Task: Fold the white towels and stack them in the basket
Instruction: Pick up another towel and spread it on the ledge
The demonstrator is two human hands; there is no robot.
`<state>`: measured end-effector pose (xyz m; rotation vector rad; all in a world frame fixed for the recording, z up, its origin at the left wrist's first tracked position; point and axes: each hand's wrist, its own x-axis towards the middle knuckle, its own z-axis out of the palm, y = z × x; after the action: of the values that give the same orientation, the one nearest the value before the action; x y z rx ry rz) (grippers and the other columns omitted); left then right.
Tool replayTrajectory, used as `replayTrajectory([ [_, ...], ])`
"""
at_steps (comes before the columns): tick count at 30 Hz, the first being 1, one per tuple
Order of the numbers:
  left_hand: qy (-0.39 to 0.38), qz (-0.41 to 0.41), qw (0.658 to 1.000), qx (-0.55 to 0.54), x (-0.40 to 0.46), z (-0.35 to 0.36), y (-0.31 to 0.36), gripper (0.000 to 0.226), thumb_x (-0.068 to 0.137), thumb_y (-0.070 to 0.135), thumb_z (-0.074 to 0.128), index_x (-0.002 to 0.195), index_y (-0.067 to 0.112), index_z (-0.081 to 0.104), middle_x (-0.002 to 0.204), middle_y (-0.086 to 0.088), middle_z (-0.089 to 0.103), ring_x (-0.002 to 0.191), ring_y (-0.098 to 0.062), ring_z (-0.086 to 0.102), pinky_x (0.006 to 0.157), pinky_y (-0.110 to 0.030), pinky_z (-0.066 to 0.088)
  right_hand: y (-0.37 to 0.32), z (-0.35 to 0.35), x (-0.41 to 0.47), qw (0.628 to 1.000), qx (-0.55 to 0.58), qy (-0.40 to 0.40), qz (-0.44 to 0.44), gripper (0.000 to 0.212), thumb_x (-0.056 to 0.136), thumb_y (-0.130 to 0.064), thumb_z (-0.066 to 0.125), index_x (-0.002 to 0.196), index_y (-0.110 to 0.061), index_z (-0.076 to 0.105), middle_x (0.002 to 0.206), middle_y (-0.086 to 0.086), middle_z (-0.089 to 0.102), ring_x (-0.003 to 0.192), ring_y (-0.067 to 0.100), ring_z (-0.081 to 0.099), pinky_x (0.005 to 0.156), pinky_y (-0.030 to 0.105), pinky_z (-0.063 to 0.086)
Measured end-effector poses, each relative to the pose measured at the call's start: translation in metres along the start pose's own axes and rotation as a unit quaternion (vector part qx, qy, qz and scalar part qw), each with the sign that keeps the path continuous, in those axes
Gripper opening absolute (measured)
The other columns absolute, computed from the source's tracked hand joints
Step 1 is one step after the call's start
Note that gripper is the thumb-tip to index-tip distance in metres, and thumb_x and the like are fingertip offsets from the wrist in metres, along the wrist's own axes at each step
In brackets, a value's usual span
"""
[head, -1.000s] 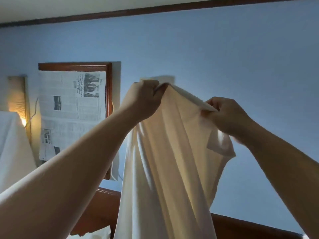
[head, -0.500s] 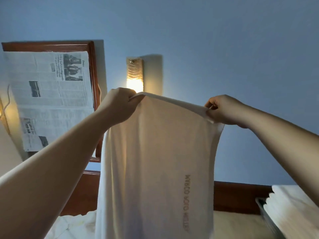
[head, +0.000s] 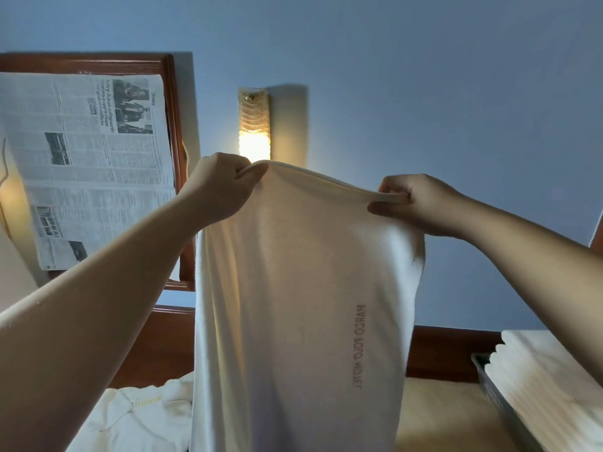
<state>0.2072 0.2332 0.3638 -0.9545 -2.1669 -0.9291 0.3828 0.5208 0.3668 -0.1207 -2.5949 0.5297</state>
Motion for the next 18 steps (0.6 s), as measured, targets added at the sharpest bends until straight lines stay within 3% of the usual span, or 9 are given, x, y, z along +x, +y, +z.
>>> replayTrajectory([
  [3,-0.009,0.010,1.000,-0.015,-0.002,0.001,0.009,0.058,0.105,0.050,0.053,0.062,0.011,0.060,0.056,-0.002,0.048,0.054,-0.013,0.043,0.055,-0.029,0.031,-0.002,-0.003,-0.005,0.999,0.017,-0.035,0.035,0.048,0.082,-0.051,0.084,0.077,-0.009,0.060,0.063,-0.006,0.047,0.058,0.010,0.042,0.058,0.030,0.028],
  [5,-0.016,0.023,0.999,-0.018,-0.004,0.004,0.012,0.056,0.105,0.050,0.053,0.069,0.009,0.067,0.058,-0.005,0.052,0.057,-0.015,0.046,0.056,-0.029,0.034,-0.001,-0.006,-0.008,0.997,0.042,-0.036,0.053,0.055,0.079,-0.053,0.085,0.068,-0.012,0.051,0.063,-0.006,0.041,0.057,0.012,0.037,0.058,0.031,0.024],
  [7,-0.019,0.025,0.999,-0.023,-0.004,0.007,0.012,0.055,0.105,0.049,0.054,0.067,0.012,0.066,0.055,0.000,0.049,0.056,-0.014,0.045,0.056,-0.029,0.033,0.000,-0.010,-0.010,0.997,0.047,-0.034,0.057,0.057,0.086,-0.059,0.077,0.065,-0.015,0.047,0.062,-0.006,0.038,0.058,0.013,0.034,0.061,0.034,0.024],
  [10,-0.021,0.018,0.999,-0.025,-0.003,0.011,0.012,0.053,0.104,0.053,0.053,0.069,0.016,0.070,0.056,0.002,0.053,0.059,-0.015,0.051,0.057,-0.030,0.038,-0.003,-0.013,-0.014,0.997,0.025,-0.034,0.071,0.047,0.097,-0.052,0.067,0.060,-0.023,0.060,0.056,-0.012,0.048,0.058,0.013,0.043,0.061,0.033,0.031],
  [13,-0.036,0.018,0.999,-0.027,-0.002,0.024,0.025,0.056,0.105,0.055,0.050,0.076,0.013,0.074,0.062,-0.001,0.060,0.067,-0.019,0.058,0.063,-0.031,0.043,-0.018,0.001,-0.009,0.994,0.055,-0.024,0.090,0.024,0.100,-0.031,0.062,0.082,-0.023,0.076,0.078,-0.005,0.074,0.079,0.022,0.069,0.067,0.033,0.051],
  [15,-0.048,0.022,0.998,-0.031,-0.003,0.036,0.042,0.057,0.104,0.057,0.049,0.072,0.013,0.068,0.063,-0.003,0.060,0.066,-0.021,0.057,0.061,-0.032,0.042,-0.036,0.015,-0.005,0.991,0.096,-0.022,0.094,0.014,0.098,-0.031,0.063,0.104,-0.025,0.074,0.100,0.002,0.077,0.094,0.024,0.073,0.081,0.038,0.060],
  [18,-0.052,0.043,0.997,-0.046,-0.005,0.047,0.063,0.055,0.104,0.052,0.053,0.063,0.015,0.056,0.057,0.002,0.052,0.057,-0.016,0.046,0.054,-0.034,0.033,-0.061,0.026,0.001,0.992,0.101,-0.042,0.063,0.053,0.086,-0.057,0.075,0.132,-0.049,0.051,0.103,-0.009,0.070,0.098,0.010,0.068,0.085,0.032,0.054],
])
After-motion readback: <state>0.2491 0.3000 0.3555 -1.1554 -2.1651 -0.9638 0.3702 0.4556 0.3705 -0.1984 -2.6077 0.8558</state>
